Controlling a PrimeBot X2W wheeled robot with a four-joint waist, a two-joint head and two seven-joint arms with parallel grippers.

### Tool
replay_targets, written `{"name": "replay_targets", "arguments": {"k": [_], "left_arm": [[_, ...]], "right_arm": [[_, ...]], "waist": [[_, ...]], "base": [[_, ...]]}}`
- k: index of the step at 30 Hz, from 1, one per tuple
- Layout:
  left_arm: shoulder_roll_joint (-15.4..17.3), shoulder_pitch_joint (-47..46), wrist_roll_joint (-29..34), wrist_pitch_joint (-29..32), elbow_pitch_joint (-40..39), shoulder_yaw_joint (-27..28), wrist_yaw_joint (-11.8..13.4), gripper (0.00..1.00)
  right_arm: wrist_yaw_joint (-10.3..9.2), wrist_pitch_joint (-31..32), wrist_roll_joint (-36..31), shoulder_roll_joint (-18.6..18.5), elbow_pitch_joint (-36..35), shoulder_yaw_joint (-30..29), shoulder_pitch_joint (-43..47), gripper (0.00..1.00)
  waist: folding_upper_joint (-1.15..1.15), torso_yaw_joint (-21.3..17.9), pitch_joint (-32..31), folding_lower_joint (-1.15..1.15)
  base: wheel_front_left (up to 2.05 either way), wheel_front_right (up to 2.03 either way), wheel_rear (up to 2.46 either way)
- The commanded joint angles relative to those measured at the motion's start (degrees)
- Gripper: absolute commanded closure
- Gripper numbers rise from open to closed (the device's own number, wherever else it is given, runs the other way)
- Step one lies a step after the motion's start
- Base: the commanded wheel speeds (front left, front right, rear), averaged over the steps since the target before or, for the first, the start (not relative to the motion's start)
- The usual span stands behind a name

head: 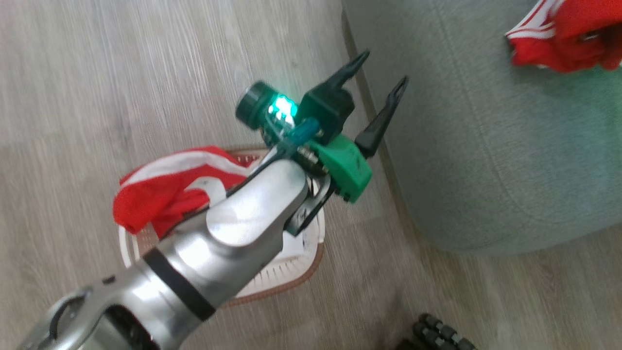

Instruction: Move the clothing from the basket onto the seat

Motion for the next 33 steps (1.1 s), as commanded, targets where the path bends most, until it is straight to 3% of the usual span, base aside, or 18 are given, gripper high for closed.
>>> {"name": "replay_targets", "arguments": {"k": [1, 7, 12, 21, 25, 30, 33], "left_arm": [[-0.23, 0.73, -0.35, -0.66, -1.55, 2.07, -0.21, 0.00], [1.95, 6.50, -0.94, -0.76, -4.09, 5.42, -0.92, 0.00], [4.19, 12.04, -0.86, -0.77, -7.72, 8.81, -1.02, 0.00], [7.20, 20.45, -0.60, -0.78, -13.15, 13.90, -1.13, 0.00], [8.23, 23.34, -0.64, -0.78, -14.83, 15.93, -0.98, 0.00], [9.81, 27.74, -0.22, -0.78, -17.49, 18.99, -0.52, 0.00], [10.60, 29.69, 0.34, -0.78, -18.72, 20.74, 0.00, 0.00]], "right_arm": [[-0.02, 0.78, 0.36, -3.79, -0.75, 1.90, 1.51, 0.00], [-0.02, -0.86, -0.15, -5.74, -3.72, 8.65, 1.85, 0.00], [-0.02, -6.04, -1.35, -7.62, -7.51, 12.46, 1.68, 0.00], [-0.02, -12.95, -0.61, -10.25, -14.18, 11.88, 5.88, 0.00], [-0.02, -13.52, -1.03, -9.90, -15.78, 8.49, 9.09, 0.00], [-0.02, -13.59, -6.63, -6.93, -20.16, -5.86, 16.78, 0.00], [-0.02, -13.60, -11.79, -3.32, -23.82, -16.15, 23.95, 0.00]], "waist": [[0.00, -0.37, -4.17, 0.00], [0.00, -0.49, -11.81, 0.00], [0.00, 0.32, -17.10, 0.00], [0.00, 4.15, -23.61, 0.00], [0.00, 5.73, -25.54, 0.00], [0.00, 7.93, -26.95, 0.00], [0.00, 9.22, -27.20, 0.00]], "base": [[0.00, 0.00, 0.00], [0.00, 0.00, 0.00], [0.00, 0.00, 0.00], [0.00, 0.00, 0.00], [0.00, 0.00, 0.00], [0.00, 0.00, 0.00], [0.00, 0.00, 0.00]]}}
